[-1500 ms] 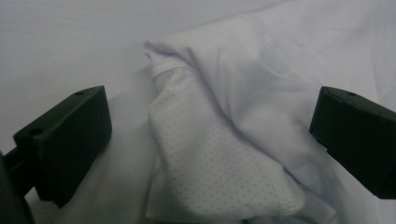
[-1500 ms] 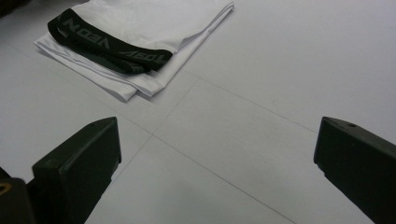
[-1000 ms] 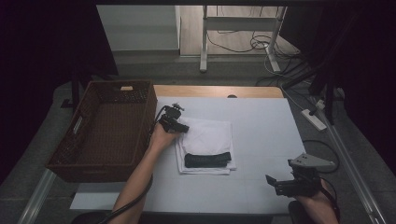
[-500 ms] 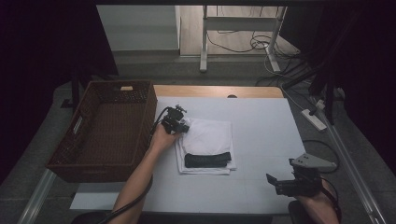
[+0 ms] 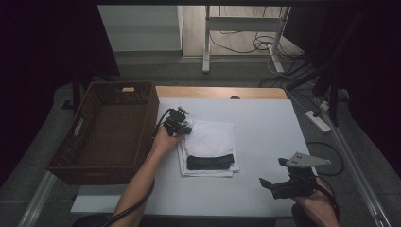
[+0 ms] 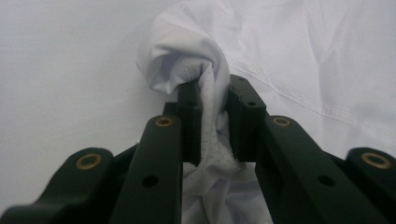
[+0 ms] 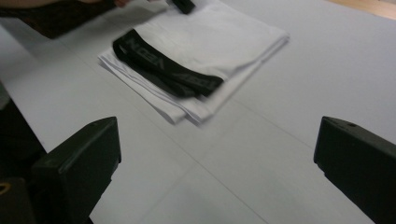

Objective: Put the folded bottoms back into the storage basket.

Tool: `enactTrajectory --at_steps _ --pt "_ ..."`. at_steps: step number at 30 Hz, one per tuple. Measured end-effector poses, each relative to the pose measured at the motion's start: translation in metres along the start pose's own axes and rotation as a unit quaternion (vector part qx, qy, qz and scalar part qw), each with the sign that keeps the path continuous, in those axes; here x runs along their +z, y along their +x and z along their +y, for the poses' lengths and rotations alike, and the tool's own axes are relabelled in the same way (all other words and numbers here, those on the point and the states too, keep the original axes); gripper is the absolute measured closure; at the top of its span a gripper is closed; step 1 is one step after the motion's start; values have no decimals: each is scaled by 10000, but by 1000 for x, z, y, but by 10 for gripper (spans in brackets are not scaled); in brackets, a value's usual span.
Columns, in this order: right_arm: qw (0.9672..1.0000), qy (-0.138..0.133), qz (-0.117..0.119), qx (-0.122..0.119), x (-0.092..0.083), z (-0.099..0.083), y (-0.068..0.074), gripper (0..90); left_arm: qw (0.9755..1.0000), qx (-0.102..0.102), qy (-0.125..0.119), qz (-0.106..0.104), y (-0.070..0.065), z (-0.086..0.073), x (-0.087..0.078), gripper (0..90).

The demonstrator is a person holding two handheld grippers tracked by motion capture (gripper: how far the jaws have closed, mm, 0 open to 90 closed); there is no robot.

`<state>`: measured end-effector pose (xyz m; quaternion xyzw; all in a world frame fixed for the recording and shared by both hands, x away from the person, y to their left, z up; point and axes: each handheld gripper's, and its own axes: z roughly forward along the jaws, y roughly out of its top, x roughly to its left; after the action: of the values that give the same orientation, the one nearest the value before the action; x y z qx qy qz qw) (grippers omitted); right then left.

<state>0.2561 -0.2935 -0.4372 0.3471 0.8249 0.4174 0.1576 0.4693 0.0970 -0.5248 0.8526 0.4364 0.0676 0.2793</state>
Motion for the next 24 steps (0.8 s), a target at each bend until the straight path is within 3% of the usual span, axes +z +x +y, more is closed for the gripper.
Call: enactTrajectory --at_steps 5,14,20,24 --pt "9996 -38 230 -161 14 8 5 18 10000 34 -5 48 -2 0 0 766" --pt "9984 -27 521 -239 32 18 3 18 9999 62 -23 93 -3 0 0 767" --pt "9967 199 770 -163 53 26 7 18 9999 82 -30 148 -5 -1 1 768" --pt "9959 344 785 -301 64 28 12 19 9997 113 1 218 -7 0 0 768"
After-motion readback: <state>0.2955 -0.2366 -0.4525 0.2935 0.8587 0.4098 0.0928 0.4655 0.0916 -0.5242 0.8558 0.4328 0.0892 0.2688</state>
